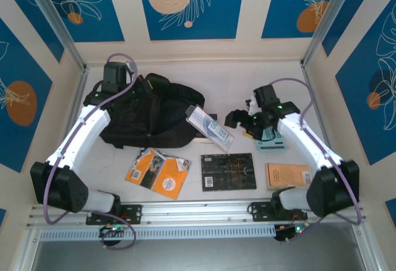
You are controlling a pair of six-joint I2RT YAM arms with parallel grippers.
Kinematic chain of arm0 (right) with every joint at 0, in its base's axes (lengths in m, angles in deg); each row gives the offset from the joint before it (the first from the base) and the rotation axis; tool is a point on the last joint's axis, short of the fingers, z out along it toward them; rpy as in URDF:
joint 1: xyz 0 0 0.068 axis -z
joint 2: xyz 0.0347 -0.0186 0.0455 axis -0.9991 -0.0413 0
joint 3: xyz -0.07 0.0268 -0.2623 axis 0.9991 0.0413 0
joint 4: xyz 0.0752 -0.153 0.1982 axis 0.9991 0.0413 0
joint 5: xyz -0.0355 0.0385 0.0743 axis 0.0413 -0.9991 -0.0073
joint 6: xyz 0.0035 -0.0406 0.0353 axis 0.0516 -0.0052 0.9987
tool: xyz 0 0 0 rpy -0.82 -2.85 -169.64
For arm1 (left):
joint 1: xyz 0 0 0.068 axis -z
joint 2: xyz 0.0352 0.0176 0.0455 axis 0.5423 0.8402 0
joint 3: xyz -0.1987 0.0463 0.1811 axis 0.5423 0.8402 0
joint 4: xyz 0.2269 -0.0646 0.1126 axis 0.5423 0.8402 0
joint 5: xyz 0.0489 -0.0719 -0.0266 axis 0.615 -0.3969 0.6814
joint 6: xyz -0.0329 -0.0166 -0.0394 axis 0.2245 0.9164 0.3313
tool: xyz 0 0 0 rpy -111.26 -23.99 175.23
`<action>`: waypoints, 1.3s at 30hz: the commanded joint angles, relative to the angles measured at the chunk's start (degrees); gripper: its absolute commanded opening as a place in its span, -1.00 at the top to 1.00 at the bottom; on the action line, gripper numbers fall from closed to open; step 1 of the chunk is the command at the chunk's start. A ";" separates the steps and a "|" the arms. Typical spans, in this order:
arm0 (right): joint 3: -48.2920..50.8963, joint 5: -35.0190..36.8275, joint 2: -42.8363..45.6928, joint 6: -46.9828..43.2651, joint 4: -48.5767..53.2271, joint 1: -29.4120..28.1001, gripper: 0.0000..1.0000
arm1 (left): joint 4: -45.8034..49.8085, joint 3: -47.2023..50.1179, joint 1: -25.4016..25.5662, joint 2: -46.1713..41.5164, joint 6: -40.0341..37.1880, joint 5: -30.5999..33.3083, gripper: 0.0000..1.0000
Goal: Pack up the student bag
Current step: Pick up the loose stationery from the student bag.
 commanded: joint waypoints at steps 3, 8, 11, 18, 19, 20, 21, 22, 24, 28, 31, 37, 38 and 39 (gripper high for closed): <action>-3.71 20.62 -7.90 -11.21 -8.42 -11.20 -0.98 | -1.63 -0.40 -0.22 -0.09 0.05 -1.30 1.00; 2.50 32.68 -8.16 -24.64 -22.78 -22.47 -0.98 | -1.35 -0.37 -0.25 -0.57 -0.30 -0.77 1.00; 5.27 38.31 -8.76 -31.35 -27.60 -27.09 -0.98 | -1.44 -0.45 -0.32 -0.50 -0.08 -1.12 1.00; 3.10 49.33 -15.45 -35.71 -28.93 -30.91 -0.99 | -1.79 -0.36 -0.33 -0.35 0.45 -1.88 1.00; 2.10 51.29 -16.93 -35.48 -28.44 -30.91 -0.96 | -1.77 -0.32 -0.33 -0.43 0.45 -1.77 1.00; 1.03 53.27 -18.33 -35.36 -28.03 -30.82 -0.93 | -1.73 -0.20 -0.33 -0.43 0.39 -1.72 1.00; 0.17 54.95 -19.74 -35.28 -27.89 -30.95 -0.91 | -1.76 -0.18 -0.33 -0.53 0.40 -1.64 1.00; -0.70 56.00 -21.24 -34.90 -27.84 -31.15 -0.90 | -1.74 -0.10 -0.32 -0.49 0.40 -1.51 1.00; -2.03 56.88 -23.69 -33.78 -27.68 -31.33 -0.87 | -1.77 -0.10 -0.33 -0.60 0.36 -1.47 1.00; -3.67 60.65 -27.21 -32.42 -27.70 -31.77 -0.61 | -1.64 -0.10 -0.31 -0.71 0.11 -1.28 1.00; -3.53 61.72 -26.78 -31.90 -28.20 -32.04 -0.20 | -1.68 -0.22 -0.33 -0.61 0.12 -1.24 1.00; -1.30 58.66 -22.53 -31.58 -29.82 -31.64 0.63 | -1.86 -0.19 -0.33 -0.42 0.45 -1.54 1.00; -1.26 58.17 -21.96 -31.71 -29.77 -31.48 0.73 | -1.83 -0.19 -0.33 -0.45 0.45 -1.54 1.00; -1.17 57.66 -21.28 -31.84 -29.72 -31.32 0.80 | -1.81 -0.18 -0.33 -0.44 0.37 -1.54 1.00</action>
